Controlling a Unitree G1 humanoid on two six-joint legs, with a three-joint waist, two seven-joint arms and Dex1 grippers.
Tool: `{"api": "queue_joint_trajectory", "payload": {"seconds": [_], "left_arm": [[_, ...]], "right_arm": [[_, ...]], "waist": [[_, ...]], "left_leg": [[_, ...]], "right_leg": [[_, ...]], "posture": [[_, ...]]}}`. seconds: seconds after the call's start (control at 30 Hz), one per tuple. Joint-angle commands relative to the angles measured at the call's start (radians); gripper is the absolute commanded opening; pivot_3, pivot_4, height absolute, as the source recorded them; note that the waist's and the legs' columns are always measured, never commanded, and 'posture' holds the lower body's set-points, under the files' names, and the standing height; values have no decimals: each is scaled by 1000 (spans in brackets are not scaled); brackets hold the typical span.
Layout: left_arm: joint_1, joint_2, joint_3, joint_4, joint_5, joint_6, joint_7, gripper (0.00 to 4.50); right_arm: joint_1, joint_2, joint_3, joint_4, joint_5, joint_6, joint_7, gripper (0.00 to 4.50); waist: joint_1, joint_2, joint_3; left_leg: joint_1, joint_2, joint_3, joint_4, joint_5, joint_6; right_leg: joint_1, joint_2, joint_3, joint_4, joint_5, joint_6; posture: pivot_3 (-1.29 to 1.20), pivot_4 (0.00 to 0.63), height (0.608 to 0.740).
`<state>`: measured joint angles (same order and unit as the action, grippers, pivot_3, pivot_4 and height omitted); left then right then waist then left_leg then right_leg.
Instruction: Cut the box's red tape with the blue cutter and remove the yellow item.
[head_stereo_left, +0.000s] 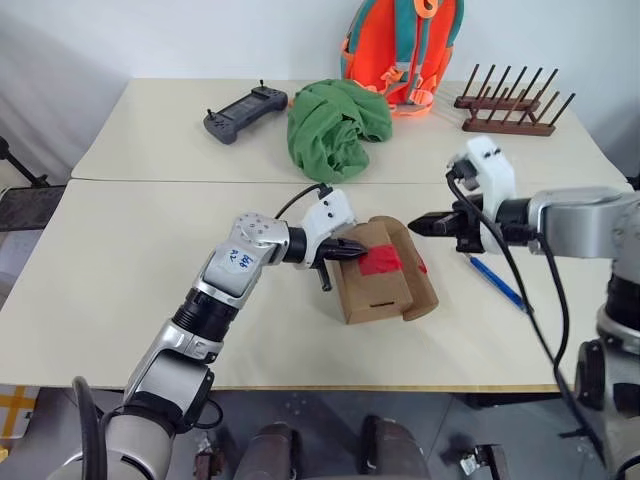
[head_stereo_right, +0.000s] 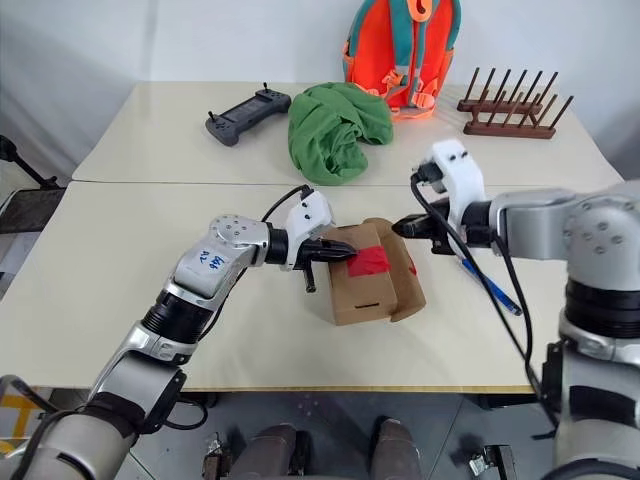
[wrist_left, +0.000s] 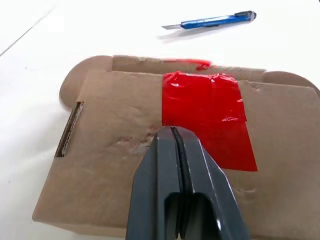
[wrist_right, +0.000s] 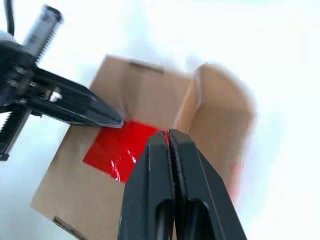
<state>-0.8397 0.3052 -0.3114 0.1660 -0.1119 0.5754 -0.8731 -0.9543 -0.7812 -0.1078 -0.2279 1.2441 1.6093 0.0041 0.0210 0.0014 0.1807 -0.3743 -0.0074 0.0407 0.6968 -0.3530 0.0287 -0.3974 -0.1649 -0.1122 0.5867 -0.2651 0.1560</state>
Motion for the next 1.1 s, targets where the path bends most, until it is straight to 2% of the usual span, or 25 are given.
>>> {"api": "queue_joint_trajectory", "payload": {"seconds": [0.03, 0.13, 0.2, 0.27, 0.37, 0.47, 0.73, 0.8, 0.83, 1.1], "left_arm": [[26, -1, -5, 21, 13, 1, 14, 0], [21, -1, -5, 33, 14, -4, 13, 0], [18, -5, -8, 41, 15, -8, 12, 0], [15, -9, -10, 46, 15, -10, 10, 0], [7, -17, -12, 60, 19, -18, 11, 0], [-2, -26, -14, 73, 21, -27, 9, 0], [3, -22, -15, 54, 22, -17, 7, 0], [4, -17, -14, 46, 23, -14, 7, 0], [3, -14, -14, 44, 24, -12, 8, 0], [13, 9, -12, 12, 23, 6, 6, 0]], "right_arm": [[-19, -27, 21, -5, 224, 5, -185, 65], [48, -61, 43, -4, 366, -37, -331, 65], [142, -49, 11, -33, 330, -93, -406, 65], [198, -74, 33, -110, 160, -157, -319, 65], [281, -68, -3, -76, 85, -215, -239, 65], [316, -76, -27, 16, 23, -245, -123, 1000], [279, -64, -35, 269, -153, -319, 143, 3684], [266, -54, -17, 369, -172, -310, 257, 4319], [259, -50, -6, 422, -184, -305, 317, 4463], [218, -30, 124, 576, -324, -318, 681, 4463]], "waist": [[1, 0, 0], [6, 0, 0], [6, -1, 0], [6, -1, 0], [5, -1, 0], [4, -1, 0], [5, -1, 0], [4, -1, 0], [4, -1, 0], [0, -1, 0]], "left_leg": [[0, 0, 0, 0, 0, 0], [-1, 0, 1, 1, 0, 1], [-2, 0, 0, 1, -1, 2], [-2, 0, 1, 1, -1, 2], [-3, 0, 8, 1, -1, 2], [-2, 0, 11, 2, -1, 3], [-2, 1, 11, 2, -1, 4], [-2, 1, 11, 2, -1, 4], [-2, 0, 11, 2, -1, 4], [-2, 1, 11, 2, -1, 4]], "right_leg": [[0, 0, 0, -1, 0, 0], [0, 0, 0, -1, 0, 0], [1, 0, -1, -2, 0, 0], [1, 0, -2, -3, 0, 0], [0, 0, -2, -3, 0, 0], [1, 0, -2, -3, 0, 0], [1, 0, -1, -4, 0, 0], [1, 0, -1, -4, 0, 0], [1, 0, -1, -4, 0, 0], [1, 0, -1, -4, 0, 0]], "posture": [[0, 150, 740], [0, 150, 740], [0, 150, 740], [0, 150, 740], [0, 150, 740], [0, 150, 740], [0, 150, 740], [0, 150, 740], [0, 150, 740], [0, 150, 740]]}}
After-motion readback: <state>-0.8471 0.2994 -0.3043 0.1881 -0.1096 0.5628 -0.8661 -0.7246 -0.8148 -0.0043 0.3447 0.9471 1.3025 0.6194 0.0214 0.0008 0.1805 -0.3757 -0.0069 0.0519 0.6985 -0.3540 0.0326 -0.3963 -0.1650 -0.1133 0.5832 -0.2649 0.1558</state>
